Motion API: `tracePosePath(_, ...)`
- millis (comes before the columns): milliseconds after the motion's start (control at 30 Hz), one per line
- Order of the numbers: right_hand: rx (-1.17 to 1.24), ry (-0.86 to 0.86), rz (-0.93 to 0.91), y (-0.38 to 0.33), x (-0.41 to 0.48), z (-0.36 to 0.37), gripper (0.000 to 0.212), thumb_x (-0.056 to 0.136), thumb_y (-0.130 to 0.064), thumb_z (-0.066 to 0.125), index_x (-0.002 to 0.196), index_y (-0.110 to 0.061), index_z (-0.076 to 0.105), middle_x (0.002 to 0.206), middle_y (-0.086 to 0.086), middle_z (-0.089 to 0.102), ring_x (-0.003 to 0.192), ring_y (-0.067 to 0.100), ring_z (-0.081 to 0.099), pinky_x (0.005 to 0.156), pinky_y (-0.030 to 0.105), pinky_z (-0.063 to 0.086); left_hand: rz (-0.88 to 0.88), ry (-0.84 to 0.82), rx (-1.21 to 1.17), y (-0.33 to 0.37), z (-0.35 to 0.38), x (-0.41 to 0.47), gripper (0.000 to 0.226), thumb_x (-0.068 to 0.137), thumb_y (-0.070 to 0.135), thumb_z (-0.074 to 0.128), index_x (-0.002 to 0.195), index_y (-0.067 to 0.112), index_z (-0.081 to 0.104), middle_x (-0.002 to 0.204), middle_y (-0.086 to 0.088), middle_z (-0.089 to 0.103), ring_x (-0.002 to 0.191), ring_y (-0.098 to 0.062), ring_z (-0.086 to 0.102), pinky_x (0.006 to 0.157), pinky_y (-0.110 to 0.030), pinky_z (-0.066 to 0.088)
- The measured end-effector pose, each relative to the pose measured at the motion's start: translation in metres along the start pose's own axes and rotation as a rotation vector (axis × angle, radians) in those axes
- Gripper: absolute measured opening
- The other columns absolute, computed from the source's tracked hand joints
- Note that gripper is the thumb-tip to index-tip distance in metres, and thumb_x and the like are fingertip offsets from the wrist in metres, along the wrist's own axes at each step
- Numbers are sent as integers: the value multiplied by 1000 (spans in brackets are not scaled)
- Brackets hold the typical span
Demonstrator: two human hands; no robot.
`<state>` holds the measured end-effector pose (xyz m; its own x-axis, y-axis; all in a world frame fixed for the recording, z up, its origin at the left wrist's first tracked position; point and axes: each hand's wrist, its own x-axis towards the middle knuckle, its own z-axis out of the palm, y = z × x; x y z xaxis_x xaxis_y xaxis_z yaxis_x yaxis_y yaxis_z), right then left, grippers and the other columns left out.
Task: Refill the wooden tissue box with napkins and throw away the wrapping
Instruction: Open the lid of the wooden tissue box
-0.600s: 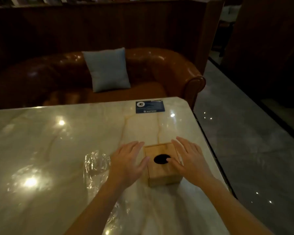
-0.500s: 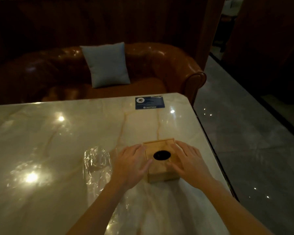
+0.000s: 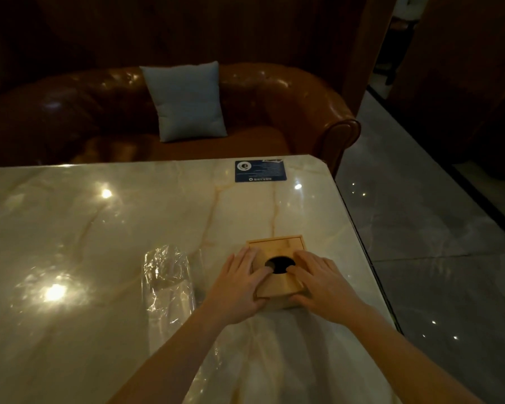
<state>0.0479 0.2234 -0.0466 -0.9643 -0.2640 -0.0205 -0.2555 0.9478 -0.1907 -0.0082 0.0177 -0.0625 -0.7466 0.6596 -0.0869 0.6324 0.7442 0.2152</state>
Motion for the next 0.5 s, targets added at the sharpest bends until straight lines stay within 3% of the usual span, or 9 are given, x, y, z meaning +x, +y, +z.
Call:
tracePosePath(133, -53, -116, -42, 4, 15, -6, 53, 80, -45, 55, 127, -23, 44, 146, 5, 28, 134, 23, 28, 107, 36, 22, -12, -116, -32, -3, -10, 10, 62, 77, 42, 59, 133, 30, 35, 157, -12, 5, 145, -24, -3, 117, -44, -2)
tracePosePath(233, -24, -232, -41, 5, 28, -20, 53, 77, -51, 56, 123, -25, 46, 139, -1, 35, 125, 19, 36, 104, 37, 27, -28, -182, -82, -6, -26, 19, 61, 74, 45, 63, 130, 34, 41, 154, -7, 17, 144, -21, 10, 116, -49, 0)
tracePosePath(300, 93, -336, -14, 7, 37, -36, 52, 75, -52, 60, 118, -25, 49, 127, -4, 41, 113, 16, 43, 94, 33, 36, -46, -241, -150, -7, -42, 25, 59, 71, 48, 66, 126, 37, 45, 149, -2, 27, 139, -20, 24, 116, -53, 9)
tracePosePath(400, 318, -471, 25, 11, 51, -61, 45, 73, -47, 68, 109, -24, 54, 110, -5, 47, 96, 15, 48, 78, 25, 41, -80, -401, -349, -9, -71, 35, 57, 71, 44, 71, 123, 34, 49, 136, 3, 40, 126, -19, 38, 107, -42, 30)
tracePosePath(500, 408, -546, 60, 15, 62, -74, 47, 73, -46, 69, 112, -22, 56, 114, 0, 53, 101, 18, 51, 86, 31, 43, -121, -591, -495, -13, -94, 43, 57, 76, 41, 68, 127, 33, 45, 140, 2, 37, 122, -17, 37, 102, -34, 31)
